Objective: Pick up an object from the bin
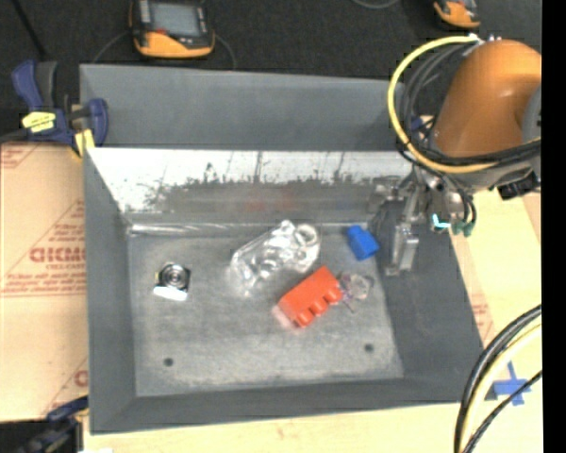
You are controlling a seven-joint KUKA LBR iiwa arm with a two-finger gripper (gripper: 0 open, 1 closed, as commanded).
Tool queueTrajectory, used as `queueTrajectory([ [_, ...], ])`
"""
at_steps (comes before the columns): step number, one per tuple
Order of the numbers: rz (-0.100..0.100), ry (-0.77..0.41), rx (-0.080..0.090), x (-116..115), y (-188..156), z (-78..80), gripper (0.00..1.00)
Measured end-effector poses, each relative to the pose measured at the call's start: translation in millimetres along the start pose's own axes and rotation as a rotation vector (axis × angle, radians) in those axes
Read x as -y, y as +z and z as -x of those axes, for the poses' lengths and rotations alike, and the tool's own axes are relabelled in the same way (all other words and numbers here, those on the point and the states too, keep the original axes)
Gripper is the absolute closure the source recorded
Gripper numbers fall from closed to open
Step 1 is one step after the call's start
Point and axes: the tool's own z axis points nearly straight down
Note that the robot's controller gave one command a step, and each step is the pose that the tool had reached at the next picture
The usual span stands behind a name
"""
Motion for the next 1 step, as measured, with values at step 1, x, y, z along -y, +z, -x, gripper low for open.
queueTrajectory([
  [1,0.001,-0.037,0.002,2.4,141.4,16.2,0.0],
])
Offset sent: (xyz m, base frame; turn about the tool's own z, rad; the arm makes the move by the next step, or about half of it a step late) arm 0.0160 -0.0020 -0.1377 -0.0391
